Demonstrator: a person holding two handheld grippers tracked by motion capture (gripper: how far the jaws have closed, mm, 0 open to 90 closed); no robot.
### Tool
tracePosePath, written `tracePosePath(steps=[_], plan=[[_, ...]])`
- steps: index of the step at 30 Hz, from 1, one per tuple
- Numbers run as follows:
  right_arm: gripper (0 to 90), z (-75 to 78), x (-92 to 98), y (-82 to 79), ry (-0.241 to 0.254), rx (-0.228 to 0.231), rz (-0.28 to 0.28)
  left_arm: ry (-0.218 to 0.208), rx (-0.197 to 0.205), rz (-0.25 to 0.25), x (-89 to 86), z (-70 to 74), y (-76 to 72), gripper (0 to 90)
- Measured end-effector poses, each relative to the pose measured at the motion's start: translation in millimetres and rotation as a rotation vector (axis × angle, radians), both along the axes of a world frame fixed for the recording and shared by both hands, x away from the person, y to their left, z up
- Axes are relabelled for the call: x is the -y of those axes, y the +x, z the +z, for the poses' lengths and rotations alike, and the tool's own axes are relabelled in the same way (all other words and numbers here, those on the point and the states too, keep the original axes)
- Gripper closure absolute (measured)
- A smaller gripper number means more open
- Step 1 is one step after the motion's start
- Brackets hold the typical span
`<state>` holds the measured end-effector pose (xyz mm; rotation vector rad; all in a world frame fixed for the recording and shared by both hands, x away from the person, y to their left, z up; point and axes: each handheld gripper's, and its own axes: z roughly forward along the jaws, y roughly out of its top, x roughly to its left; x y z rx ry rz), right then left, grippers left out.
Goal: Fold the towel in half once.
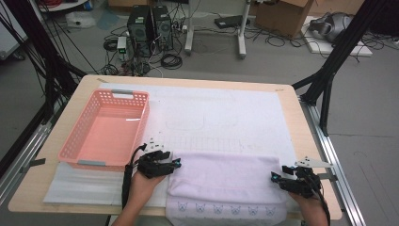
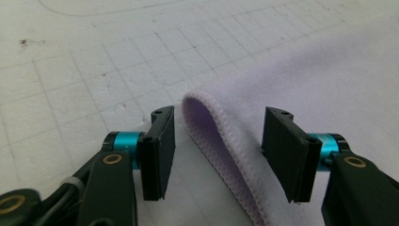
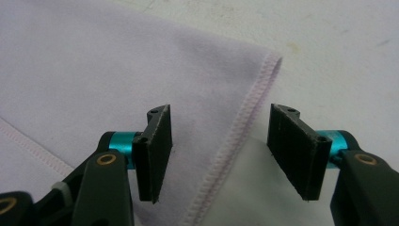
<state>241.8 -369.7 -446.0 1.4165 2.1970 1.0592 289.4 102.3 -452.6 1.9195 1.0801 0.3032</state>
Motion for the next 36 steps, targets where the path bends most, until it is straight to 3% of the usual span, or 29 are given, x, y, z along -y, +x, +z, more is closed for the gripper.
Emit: tracePosePath(steps=[2, 3, 4, 5, 6, 8, 10, 11, 12, 14, 17, 20, 24, 28, 30, 32, 36], plan=[[40.4, -0.4, -6.3, -1.1, -0.043, 0.014, 0.009, 0.047, 0.023, -0.011, 4.8, 0.3, -2.4, 47.1], [42.7, -0.2, -9.4, -1.8, -0.074, 0.025, 0.020, 0.067, 0.035, -0.017, 7.0, 0.5, -3.5, 48.6], [47.6, 0.5, -10.6, -1.9, -0.076, 0.026, 0.041, 0.082, 0.047, -0.024, 9.0, 0.7, -4.9, 51.1], [48.6, 0.9, -12.2, -1.9, -0.081, 0.025, 0.043, 0.084, 0.059, -0.046, 10.5, 0.7, -6.3, 57.8], [51.1, 1.1, -12.9, -1.7, -0.084, 0.025, 0.045, 0.096, 0.064, -0.071, 11.5, 0.8, -7.0, 70.2], [57.2, 1.5, -12.4, -1.5, -0.073, 0.015, 0.058, 0.105, 0.069, -0.093, 14.7, 0.9, -8.4, 81.1], [68.0, 2.0, -10.2, -0.2, -0.055, 0.003, 0.062, 0.066, 0.035, -0.072, 13.5, 0.4, -6.9, 82.2], [80.0, 2.3, -9.3, 0.3, -0.040, -0.007, 0.066, 0.012, -0.018, -0.039, 10.8, -0.3, -4.7, 82.9], [82.2, 1.1, -8.2, 1.1, -0.001, -0.019, 0.093, -0.007, -0.033, -0.031, 10.0, -0.6, -3.9, 83.7], [83.5, 0.9, -6.3, 2.5, 0.005, -0.015, 0.105, -0.039, -0.061, -0.029, 6.4, -1.3, -1.0, 84.5], [84.4, 1.3, -2.4, 6.0, 0.047, -0.028, 0.105, -0.050, -0.043, -0.020, 5.0, 0.5, 1.4, 85.2], [84.9, 8.0, -2.0, 9.2, 0.076, 0.022, 0.105, -0.115, -0.024, -0.002, -0.5, 10.7, 7.8, 85.4], [85.2, 21.7, 0.0, 23.1, 0.087, 0.069, 0.093, -0.120, 0.020, 0.020, -5.8, 33.2, 28.9, 85.3], [85.2, 36.7, 3.3, 47.9, 0.103, 0.106, 0.080, -0.128, 0.054, 0.044, -8.5, 51.0, 55.3, 85.3], [85.1, 42.7, 3.4, 62.0, 0.111, 0.117, 0.070, -0.125, 0.072, 0.049, -7.2, 55.8, 67.5, 85.2], [85.1, 47.4, 1.9, 76.2, 0.089, 0.120, 0.065, -0.105, 0.066, 0.053, -5.8, 58.4, 78.2, 85.2], [85.1, 53.9, -2.7, 101.2, 0.045, 0.123, 0.057, -0.109, 0.066, 0.073, -6.2, 58.5, 100.3, 85.2]])
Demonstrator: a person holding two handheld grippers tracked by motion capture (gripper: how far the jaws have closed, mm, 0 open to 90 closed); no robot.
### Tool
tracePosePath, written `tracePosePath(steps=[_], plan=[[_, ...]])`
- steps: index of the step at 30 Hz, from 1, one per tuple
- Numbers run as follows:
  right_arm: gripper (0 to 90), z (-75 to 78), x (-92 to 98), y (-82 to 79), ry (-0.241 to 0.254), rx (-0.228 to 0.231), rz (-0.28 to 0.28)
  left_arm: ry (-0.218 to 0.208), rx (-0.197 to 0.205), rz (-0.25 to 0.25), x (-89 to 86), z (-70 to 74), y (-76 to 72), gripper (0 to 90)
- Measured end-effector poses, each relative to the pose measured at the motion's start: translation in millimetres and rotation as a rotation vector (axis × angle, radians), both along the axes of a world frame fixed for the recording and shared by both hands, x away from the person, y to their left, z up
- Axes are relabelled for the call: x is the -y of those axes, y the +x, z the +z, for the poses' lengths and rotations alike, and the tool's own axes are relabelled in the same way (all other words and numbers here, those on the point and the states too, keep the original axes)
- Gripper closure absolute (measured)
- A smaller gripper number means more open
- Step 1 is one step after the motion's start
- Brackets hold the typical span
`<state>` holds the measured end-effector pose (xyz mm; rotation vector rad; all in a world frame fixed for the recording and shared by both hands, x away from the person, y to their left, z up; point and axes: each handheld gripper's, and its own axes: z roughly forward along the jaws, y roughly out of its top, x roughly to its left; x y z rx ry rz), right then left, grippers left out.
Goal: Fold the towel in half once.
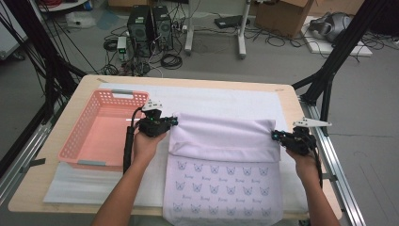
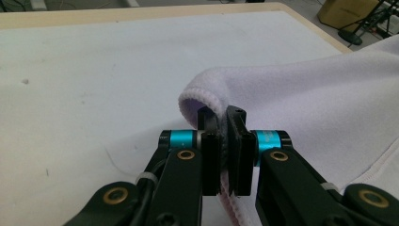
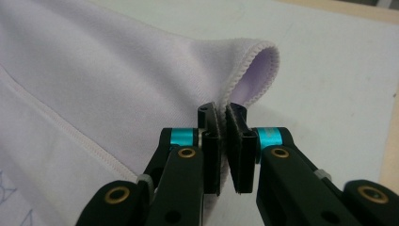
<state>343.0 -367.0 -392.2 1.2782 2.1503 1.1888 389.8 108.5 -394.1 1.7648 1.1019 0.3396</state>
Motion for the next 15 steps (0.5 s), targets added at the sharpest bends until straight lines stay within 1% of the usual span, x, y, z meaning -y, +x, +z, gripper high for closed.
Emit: tracePosePath(steps=[1, 2, 4, 5, 6, 7, 9, 10, 12, 14, 15], plan=[[85.1, 0.9, -0.7, 5.5, -0.007, 0.004, 0.000, 0.004, -0.014, 0.002, -0.5, -1.6, 4.6, 85.1], [85.0, 1.3, -1.8, 10.2, -0.009, 0.005, -0.006, 0.000, -0.017, 0.007, -1.3, -3.6, 8.7, 85.1], [85.0, 0.6, -2.8, 19.7, -0.003, 0.007, -0.013, 0.011, -0.017, 0.020, -1.8, -5.6, 15.8, 85.1], [85.1, -0.8, -3.6, 23.2, 0.005, 0.016, -0.021, 0.021, -0.010, 0.023, -1.5, -5.5, 19.1, 85.1], [85.1, -2.2, -4.6, 27.2, 0.006, 0.008, -0.031, 0.027, -0.006, 0.020, -0.7, -4.7, 22.6, 85.1], [85.1, -3.9, -5.7, 31.1, -0.001, 0.003, -0.042, 0.024, 0.008, 0.024, 0.2, -4.0, 25.0, 85.1], [85.1, -6.7, -7.2, 37.3, 0.000, 0.003, -0.066, 0.027, 0.006, 0.022, 0.8, -1.6, 30.8, 85.1], [85.1, -7.9, -6.7, 40.4, 0.010, 0.007, -0.079, 0.020, 0.008, 0.028, 1.0, -1.5, 32.7, 85.1], [85.1, -10.2, -6.1, 45.1, 0.035, 0.014, -0.096, -0.003, 0.005, 0.042, 0.5, -3.0, 35.3, 85.1], [85.0, -14.1, -6.3, 48.8, 0.038, 0.018, -0.106, -0.003, -0.005, 0.038, 1.1, -6.0, 36.3, 84.8], [85.0, -17.2, -6.9, 51.1, 0.038, 0.006, -0.115, 0.001, -0.012, 0.033, 1.7, -7.1, 36.3, 84.5]])
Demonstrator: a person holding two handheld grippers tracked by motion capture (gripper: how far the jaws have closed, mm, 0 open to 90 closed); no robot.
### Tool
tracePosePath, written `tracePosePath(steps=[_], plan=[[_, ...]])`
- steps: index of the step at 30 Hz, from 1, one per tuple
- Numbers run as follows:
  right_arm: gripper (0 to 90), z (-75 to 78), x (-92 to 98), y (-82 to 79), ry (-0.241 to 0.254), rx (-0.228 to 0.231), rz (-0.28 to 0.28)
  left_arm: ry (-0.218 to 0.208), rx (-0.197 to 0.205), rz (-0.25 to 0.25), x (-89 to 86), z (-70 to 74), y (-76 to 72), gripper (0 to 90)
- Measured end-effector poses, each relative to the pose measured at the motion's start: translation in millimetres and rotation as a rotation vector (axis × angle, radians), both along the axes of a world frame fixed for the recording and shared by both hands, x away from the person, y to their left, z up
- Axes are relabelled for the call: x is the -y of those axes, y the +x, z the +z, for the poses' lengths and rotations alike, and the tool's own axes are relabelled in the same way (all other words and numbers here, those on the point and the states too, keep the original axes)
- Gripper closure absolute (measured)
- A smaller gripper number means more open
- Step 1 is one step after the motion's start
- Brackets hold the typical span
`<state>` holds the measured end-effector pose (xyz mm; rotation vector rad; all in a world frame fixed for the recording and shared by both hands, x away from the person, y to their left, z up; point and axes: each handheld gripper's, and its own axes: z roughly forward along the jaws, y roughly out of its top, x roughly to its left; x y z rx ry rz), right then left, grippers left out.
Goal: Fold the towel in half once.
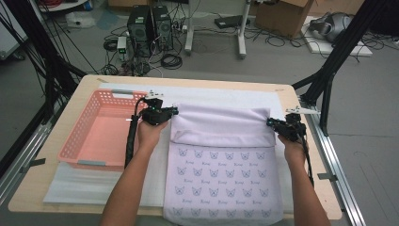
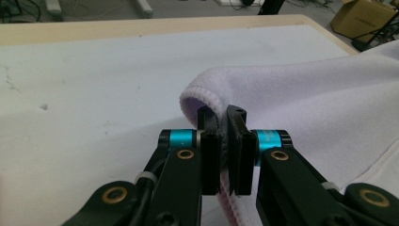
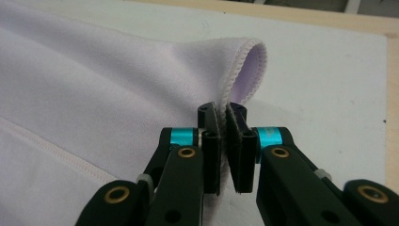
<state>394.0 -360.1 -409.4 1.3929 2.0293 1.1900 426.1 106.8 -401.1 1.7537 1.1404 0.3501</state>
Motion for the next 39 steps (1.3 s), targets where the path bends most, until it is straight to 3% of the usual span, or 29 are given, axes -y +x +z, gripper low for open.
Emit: tracePosePath(steps=[2, 5, 8, 10, 14, 16, 18, 19, 21, 22, 26, 29, 30, 31, 35, 39], plan=[[84.0, -4.1, -0.2, 2.4, 0.007, -0.013, -0.008, -0.003, -0.008, 0.014, 2.6, -3.3, -1.9, 81.4], [70.2, -8.1, -1.1, 3.9, 0.042, -0.026, -0.055, -0.023, -0.012, 0.021, 3.8, -5.8, -7.5, 65.6], [66.8, -4.2, 0.5, 0.1, 0.051, -0.023, -0.051, -0.022, -0.008, -0.032, 8.2, -5.4, -15.3, 61.6], [65.0, -1.5, 2.8, -2.6, 0.050, -0.022, -0.038, -0.032, 0.023, -0.047, 8.6, -5.6, -21.7, 60.8], [62.8, 1.8, 6.7, -8.2, 0.054, -0.065, -0.015, -0.059, 0.002, -0.081, 5.9, -9.6, -29.2, 57.4], [61.5, 0.8, 7.2, -12.0, 0.064, -0.080, 0.022, -0.069, 0.007, -0.107, 6.4, -13.2, -36.4, 55.2], [59.4, -1.5, 5.2, -15.3, 0.048, -0.104, 0.050, -0.077, -0.013, -0.133, 8.0, -17.0, -42.7, 52.2], [57.6, -3.1, 4.4, -15.8, 0.049, -0.124, 0.059, -0.052, -0.052, -0.160, 10.7, -18.5, -44.6, 51.4], [56.8, -7.2, 1.6, -18.7, 0.026, -0.143, 0.059, -0.047, -0.040, -0.164, 14.1, -22.1, -50.4, 49.3], [56.4, -9.5, 0.3, -20.1, 0.016, -0.147, 0.057, -0.046, -0.024, -0.152, 15.7, -25.2, -54.6, 50.3], [61.5, -21.1, -1.2, -23.1, -0.020, -0.196, 0.065, -0.010, -0.118, -0.147, 18.9, -41.3, -58.9, 55.1], [74.4, -24.5, 1.3, -28.5, -0.015, -0.199, 0.071, 0.017, -0.150, -0.140, 17.0, -46.1, -63.0, 76.8], [82.5, -25.0, 2.2, -30.3, -0.012, -0.201, 0.081, 0.026, -0.138, -0.135, 16.2, -45.2, -64.1, 83.7], [84.0, -25.2, 2.9, -32.6, -0.012, -0.202, 0.093, 0.021, -0.125, -0.133, 14.5, -42.9, -65.5, 85.5], [84.7, -24.3, 4.4, -44.3, -0.007, -0.175, 0.107, -0.018, -0.061, -0.142, 9.5, -33.9, -75.9, 85.9], [84.5, -24.3, 7.0, -57.9, 0.003, -0.145, 0.120, -0.034, -0.028, -0.173, 4.4, -34.2, -89.1, 85.8]])
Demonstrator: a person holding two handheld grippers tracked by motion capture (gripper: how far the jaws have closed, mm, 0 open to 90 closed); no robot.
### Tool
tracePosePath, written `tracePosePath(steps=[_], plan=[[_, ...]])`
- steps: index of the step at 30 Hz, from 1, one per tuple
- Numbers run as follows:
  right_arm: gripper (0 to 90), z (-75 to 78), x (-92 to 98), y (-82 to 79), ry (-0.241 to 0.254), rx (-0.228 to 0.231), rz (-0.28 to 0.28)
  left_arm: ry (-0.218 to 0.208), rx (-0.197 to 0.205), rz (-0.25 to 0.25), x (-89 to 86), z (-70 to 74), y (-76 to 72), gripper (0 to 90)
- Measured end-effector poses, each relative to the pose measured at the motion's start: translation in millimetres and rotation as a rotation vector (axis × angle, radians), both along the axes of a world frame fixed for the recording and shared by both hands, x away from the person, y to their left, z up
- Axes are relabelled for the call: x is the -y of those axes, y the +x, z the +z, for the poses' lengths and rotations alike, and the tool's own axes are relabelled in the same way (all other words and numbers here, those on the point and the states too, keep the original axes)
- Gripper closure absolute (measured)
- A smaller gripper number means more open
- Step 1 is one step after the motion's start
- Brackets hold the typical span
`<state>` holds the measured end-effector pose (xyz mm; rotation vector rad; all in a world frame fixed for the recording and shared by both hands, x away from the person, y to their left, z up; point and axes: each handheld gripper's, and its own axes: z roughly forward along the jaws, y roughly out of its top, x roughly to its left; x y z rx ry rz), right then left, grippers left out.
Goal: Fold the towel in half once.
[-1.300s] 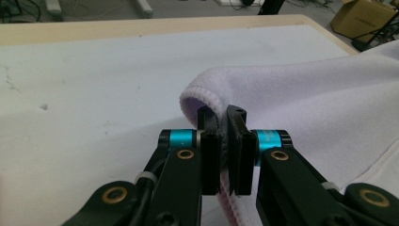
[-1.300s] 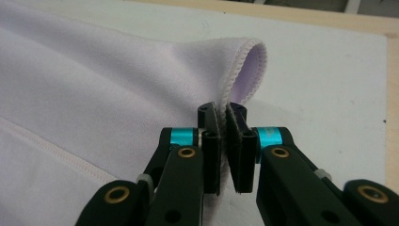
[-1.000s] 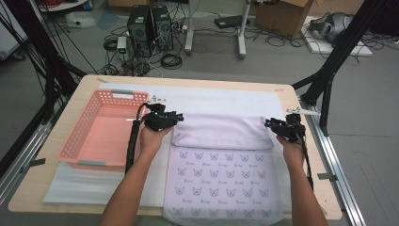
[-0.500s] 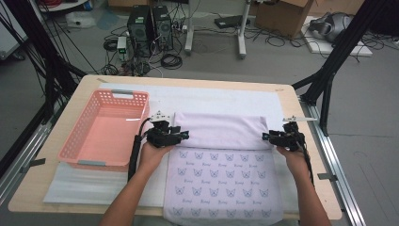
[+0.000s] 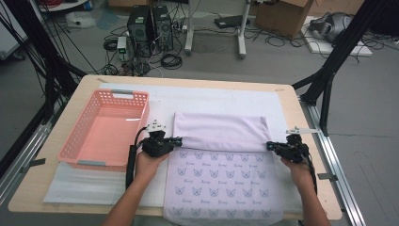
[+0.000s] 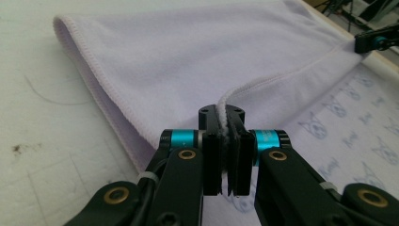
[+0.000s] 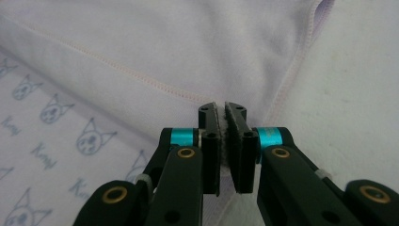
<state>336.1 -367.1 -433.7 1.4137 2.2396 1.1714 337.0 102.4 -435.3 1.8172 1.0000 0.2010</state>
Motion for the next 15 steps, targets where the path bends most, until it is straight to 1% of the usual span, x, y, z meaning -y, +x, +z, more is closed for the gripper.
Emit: tracePosePath(steps=[1, 2, 4, 5, 6, 9, 14, 15], plan=[[84.6, 0.2, 0.7, -3.7, 0.007, 0.008, -0.001, -0.002, 0.007, -0.014, -0.7, 0.1, -3.1, 85.8], [84.5, 0.3, 1.0, -7.1, 0.008, 0.014, 0.002, -0.005, 0.023, -0.016, -1.2, -0.1, -7.0, 85.8], [84.5, 0.4, 1.0, -14.4, 0.009, 0.027, 0.011, -0.012, 0.025, -0.016, -2.2, -0.9, -13.0, 85.9], [84.6, 0.3, 0.9, -17.2, 0.008, 0.030, 0.015, -0.006, 0.034, -0.018, -3.2, -1.6, -17.2, 85.9], [84.5, 0.2, 0.8, -22.3, 0.015, 0.032, 0.019, -0.013, 0.035, -0.014, -3.8, -2.6, -20.8, 85.9], [84.6, -1.2, 1.3, -35.8, 0.019, 0.060, 0.034, -0.016, 0.045, -0.025, -7.2, -4.9, -31.5, 85.9], [84.5, -1.3, -0.3, -56.1, 0.014, 0.076, 0.052, -0.030, 0.055, -0.036, -14.7, -7.4, -46.7, 85.9], [84.5, -0.7, -0.7, -59.8, 0.004, 0.089, 0.059, -0.033, 0.056, -0.038, -15.6, -7.9, -50.1, 85.9]])
